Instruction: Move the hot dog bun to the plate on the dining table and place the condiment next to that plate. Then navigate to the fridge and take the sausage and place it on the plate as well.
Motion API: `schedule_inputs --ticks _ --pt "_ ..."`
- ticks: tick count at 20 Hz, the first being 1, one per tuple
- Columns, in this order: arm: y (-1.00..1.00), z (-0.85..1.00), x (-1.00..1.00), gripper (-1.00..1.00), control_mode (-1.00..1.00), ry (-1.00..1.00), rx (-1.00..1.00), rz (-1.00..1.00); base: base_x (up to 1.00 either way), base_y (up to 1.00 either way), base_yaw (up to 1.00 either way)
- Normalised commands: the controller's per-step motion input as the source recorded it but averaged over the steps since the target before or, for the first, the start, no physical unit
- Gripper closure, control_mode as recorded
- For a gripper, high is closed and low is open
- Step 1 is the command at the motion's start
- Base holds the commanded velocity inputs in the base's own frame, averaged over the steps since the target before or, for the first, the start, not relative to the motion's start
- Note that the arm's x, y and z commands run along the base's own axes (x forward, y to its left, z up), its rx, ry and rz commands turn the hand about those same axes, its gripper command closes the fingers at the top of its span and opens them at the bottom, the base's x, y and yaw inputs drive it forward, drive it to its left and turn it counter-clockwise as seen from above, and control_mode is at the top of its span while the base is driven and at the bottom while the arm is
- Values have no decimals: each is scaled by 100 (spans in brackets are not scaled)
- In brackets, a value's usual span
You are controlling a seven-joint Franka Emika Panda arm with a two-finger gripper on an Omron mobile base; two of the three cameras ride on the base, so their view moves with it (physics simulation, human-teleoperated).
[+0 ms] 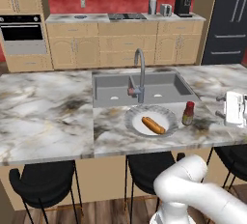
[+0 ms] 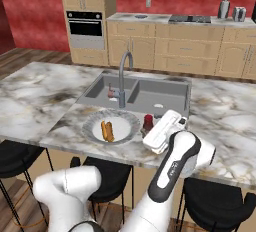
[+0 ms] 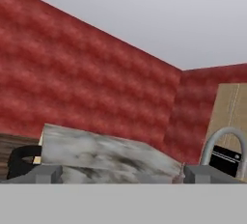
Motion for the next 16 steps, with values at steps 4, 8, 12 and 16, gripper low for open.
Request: schedule_inputs --ticks 4,8,12,16 --pt "9 48 -57 -100 -100 11 -4 -22 0 0 0" --pt "47 15 -46 -100 -100 26 -9 -27 0 0 0" --pt "78 1 -36 -100 -100 29 -16 -35 0 0 0" --pt "86 0 -31 -100 -100 30 -18 -35 0 0 0"
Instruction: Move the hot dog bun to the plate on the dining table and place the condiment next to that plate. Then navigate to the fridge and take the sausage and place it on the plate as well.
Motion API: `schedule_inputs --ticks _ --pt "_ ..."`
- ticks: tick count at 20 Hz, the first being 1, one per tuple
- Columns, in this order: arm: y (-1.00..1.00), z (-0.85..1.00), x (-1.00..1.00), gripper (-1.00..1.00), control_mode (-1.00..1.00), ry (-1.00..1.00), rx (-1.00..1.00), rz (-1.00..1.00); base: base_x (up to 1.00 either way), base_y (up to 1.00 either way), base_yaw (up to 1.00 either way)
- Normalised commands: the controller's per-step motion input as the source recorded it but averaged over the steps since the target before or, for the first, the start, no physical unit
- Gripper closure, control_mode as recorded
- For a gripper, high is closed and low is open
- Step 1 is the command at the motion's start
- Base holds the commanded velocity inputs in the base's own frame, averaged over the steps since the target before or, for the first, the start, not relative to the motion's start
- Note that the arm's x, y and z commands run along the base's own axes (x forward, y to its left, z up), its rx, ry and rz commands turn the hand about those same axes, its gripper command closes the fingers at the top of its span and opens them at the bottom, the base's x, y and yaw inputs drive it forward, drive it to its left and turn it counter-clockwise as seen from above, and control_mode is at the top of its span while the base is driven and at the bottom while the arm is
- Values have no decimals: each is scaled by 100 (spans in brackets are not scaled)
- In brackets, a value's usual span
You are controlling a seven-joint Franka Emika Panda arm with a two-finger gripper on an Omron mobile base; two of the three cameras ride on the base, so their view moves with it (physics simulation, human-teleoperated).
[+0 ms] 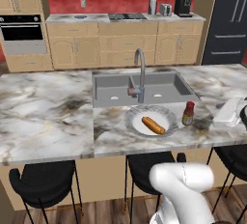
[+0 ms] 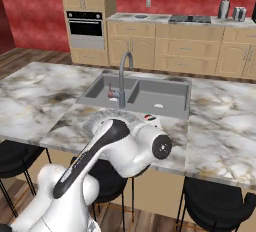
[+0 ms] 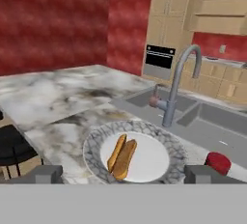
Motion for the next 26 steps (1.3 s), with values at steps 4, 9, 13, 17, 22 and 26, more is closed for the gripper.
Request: schedule_inputs --ticks 4,9,13,17,22,26 --pt "64 14 -43 -100 -100 23 -11 -34 0 0 0" --pt "52 17 -54 -100 -100 17 -7 -35 0 0 0" --pt "61 0 -40 -100 -100 20 -8 -25 0 0 0" --pt "63 -2 -25 -100 -100 17 -7 -23 0 0 0" --pt "30 -8 -3 -100 -100 4 -6 -12 0 0 0" --pt "0 -3 -1 -100 -100 0 0 0 0 0 0"
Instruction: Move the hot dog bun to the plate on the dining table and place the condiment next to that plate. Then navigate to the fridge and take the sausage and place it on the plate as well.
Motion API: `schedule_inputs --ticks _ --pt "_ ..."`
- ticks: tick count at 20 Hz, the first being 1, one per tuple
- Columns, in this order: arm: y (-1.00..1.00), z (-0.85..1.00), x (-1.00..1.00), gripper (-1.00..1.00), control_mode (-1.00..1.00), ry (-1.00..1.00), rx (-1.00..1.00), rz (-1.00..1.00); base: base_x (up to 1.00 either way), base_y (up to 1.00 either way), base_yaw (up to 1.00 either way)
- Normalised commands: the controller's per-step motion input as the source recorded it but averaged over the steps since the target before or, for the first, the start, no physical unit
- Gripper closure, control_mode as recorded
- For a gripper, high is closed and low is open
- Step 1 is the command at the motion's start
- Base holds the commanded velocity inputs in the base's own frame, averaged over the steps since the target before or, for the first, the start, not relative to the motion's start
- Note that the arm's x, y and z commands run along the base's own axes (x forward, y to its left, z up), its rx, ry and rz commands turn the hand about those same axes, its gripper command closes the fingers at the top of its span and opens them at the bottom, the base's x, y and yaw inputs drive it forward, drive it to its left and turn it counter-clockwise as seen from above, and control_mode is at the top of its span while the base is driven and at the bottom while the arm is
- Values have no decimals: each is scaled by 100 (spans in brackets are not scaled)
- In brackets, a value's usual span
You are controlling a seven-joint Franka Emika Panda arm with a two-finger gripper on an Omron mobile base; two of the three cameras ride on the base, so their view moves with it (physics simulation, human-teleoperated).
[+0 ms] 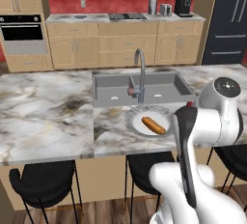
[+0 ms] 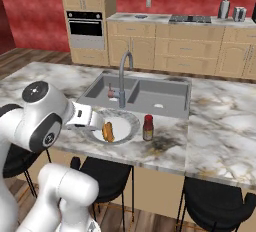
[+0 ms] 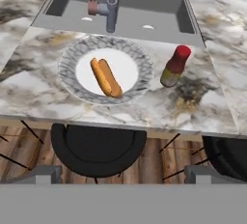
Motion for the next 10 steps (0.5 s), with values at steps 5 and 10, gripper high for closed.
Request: schedule_inputs --ticks 5,10 --pt "1 -14 -16 -100 100 0 0 0 -27 0 -2" --pt "0 0 0 -100 100 0 0 0 -89 -8 -14"
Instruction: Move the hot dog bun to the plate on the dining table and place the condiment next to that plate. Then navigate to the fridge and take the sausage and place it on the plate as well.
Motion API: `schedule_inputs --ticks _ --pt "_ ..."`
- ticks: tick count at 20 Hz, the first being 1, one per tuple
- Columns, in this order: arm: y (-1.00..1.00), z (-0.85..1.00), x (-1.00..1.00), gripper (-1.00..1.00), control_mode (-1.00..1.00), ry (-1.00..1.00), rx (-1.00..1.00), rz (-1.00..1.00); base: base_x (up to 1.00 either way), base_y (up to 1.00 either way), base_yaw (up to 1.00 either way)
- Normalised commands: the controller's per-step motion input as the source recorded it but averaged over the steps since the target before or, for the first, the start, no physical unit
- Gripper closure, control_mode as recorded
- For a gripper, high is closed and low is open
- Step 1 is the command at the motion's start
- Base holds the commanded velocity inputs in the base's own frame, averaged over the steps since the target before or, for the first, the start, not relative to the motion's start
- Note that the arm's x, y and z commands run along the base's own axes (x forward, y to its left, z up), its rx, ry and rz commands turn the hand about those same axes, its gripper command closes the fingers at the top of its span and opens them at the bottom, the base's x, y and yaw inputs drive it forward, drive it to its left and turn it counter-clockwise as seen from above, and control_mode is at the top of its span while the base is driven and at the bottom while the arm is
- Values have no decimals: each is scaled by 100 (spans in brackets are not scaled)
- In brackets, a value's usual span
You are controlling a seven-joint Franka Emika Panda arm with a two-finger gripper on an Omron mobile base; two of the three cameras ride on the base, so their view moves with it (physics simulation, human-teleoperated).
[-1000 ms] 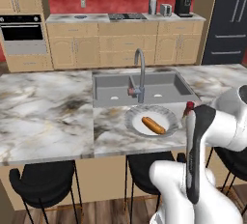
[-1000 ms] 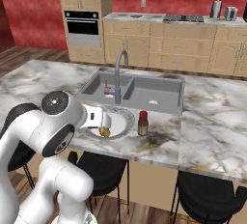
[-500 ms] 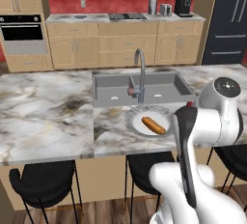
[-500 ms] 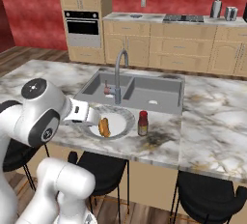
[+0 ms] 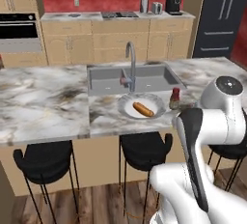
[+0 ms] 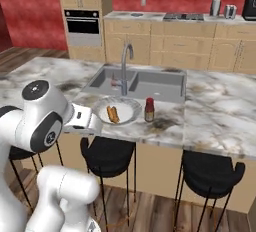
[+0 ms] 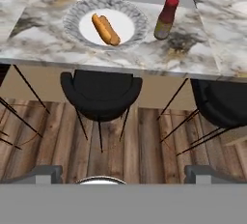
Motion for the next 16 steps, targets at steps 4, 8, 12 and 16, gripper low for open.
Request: schedule_inputs --ticks 4,8,12,16 --pt "0 0 0 -100 100 0 0 0 -79 -48 -21" --pt "0 0 0 -100 100 0 0 0 -32 -98 -12" --pt "0 0 0 -100 100 0 0 0 -2 -100 -8" --pt "0 0 0 -100 100 0 0 0 0 -100 -5"
